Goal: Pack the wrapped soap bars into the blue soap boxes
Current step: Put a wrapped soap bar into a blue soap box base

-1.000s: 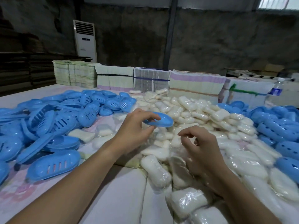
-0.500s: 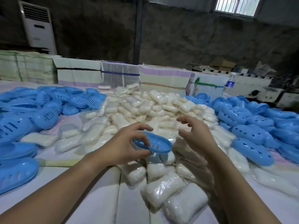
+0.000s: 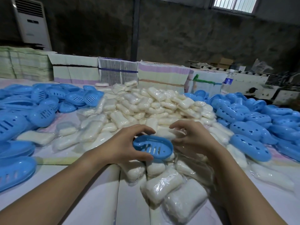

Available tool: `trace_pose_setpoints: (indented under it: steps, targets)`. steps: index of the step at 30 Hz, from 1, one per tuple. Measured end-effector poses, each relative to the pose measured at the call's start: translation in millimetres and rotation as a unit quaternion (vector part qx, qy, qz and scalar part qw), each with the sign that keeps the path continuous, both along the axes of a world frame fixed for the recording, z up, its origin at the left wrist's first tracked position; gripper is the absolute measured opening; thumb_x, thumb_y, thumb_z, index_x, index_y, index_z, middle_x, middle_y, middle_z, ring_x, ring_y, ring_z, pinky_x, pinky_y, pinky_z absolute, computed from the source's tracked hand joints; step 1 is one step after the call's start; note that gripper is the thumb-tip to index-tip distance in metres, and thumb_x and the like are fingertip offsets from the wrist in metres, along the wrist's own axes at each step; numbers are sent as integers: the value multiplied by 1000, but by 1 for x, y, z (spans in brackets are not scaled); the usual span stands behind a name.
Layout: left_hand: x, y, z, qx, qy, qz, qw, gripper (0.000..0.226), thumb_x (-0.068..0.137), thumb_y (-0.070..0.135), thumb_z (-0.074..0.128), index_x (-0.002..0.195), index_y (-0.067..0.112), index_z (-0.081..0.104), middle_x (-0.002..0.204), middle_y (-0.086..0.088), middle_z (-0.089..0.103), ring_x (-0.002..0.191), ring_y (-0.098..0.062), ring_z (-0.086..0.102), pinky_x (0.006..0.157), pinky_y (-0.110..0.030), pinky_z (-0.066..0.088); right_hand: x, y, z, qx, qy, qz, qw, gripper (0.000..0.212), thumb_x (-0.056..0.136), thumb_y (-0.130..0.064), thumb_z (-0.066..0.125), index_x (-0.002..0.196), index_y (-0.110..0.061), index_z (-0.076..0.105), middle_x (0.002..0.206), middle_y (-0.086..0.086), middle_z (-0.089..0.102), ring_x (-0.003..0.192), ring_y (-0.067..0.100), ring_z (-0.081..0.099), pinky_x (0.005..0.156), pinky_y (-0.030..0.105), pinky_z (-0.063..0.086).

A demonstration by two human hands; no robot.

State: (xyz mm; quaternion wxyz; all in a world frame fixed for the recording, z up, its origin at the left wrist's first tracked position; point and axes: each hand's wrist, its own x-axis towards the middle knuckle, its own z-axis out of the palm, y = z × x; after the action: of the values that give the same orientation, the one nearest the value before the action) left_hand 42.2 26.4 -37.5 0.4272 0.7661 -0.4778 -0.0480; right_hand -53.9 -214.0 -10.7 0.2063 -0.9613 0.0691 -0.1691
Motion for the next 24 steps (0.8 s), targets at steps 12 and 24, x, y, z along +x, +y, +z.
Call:
trace_pose_setpoints:
  steps: [12, 24]
  targets:
    - [0, -9, -7, -17, 17, 90, 996, 82, 51, 44, 95, 117, 52, 47, 102, 26, 64, 94, 14, 58, 75, -5, 45, -2, 36, 3, 141, -46, 157, 976, 30, 68, -13, 85, 92, -29, 75, 91, -16, 70, 91, 0, 62, 78, 15, 46]
    - [2, -8, -6, 9, 6, 92, 996, 68, 59, 43, 93, 112, 50, 51, 109, 24, 61, 97, 12, 57, 76, -2, 44, -6, 12, 7, 125, 10, 121, 985, 25, 75, -20, 82, 94, -34, 75, 90, -22, 70, 90, 3, 59, 69, 11, 42]
